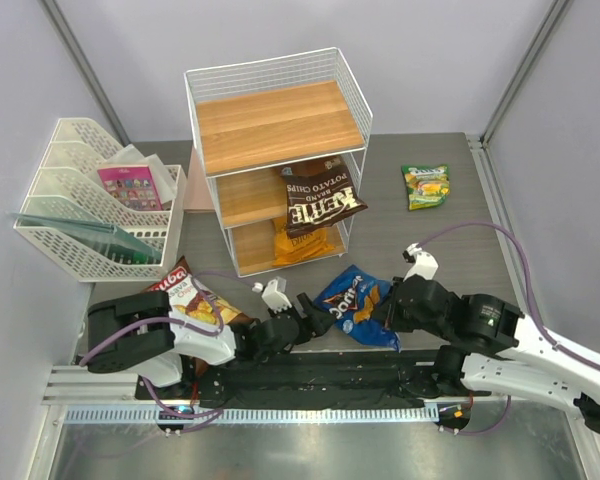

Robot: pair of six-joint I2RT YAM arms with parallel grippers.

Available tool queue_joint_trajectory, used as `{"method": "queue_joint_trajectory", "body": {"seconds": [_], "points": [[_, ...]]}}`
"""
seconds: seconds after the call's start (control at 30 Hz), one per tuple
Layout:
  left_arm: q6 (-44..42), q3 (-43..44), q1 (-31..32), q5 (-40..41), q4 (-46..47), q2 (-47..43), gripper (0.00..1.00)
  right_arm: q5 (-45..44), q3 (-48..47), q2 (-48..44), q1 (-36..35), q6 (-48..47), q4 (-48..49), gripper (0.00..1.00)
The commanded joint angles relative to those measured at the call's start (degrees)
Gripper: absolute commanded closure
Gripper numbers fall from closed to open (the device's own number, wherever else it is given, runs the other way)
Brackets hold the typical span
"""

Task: Place and organize the chips bags onto the shelf
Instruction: Pick up the potato chip from the center of the board.

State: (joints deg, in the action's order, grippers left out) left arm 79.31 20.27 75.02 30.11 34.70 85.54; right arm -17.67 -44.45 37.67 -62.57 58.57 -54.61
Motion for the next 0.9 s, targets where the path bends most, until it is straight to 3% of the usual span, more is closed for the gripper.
{"method": "queue_joint_trajectory", "body": {"seconds": [0.0, 0.23, 0.47, 0.87], "points": [[0.5, -3.31, 0.03, 3.82, -11.32, -0.72, 0.22, -2.45, -5.47, 1.52, -0.19, -3.54, 1.26, 0.99], [-1.09, -1.46, 0.03, 4.26, -15.1, -1.08, 0.21, -3.42, -11.36, 6.97, -0.1, -9.77, 2.49, 0.99], [-0.21, -1.99, 0.03, 3.29, -13.34, 1.12, 0.21, -4.13, -24.26, 14.25, -0.1, -18.03, 1.35, 0.99], [-1.0, -0.76, 0.03, 2.59, -13.52, 2.88, 0.21, 2.46, -39.92, 21.13, -0.19, -25.69, -0.76, 0.99]]}}
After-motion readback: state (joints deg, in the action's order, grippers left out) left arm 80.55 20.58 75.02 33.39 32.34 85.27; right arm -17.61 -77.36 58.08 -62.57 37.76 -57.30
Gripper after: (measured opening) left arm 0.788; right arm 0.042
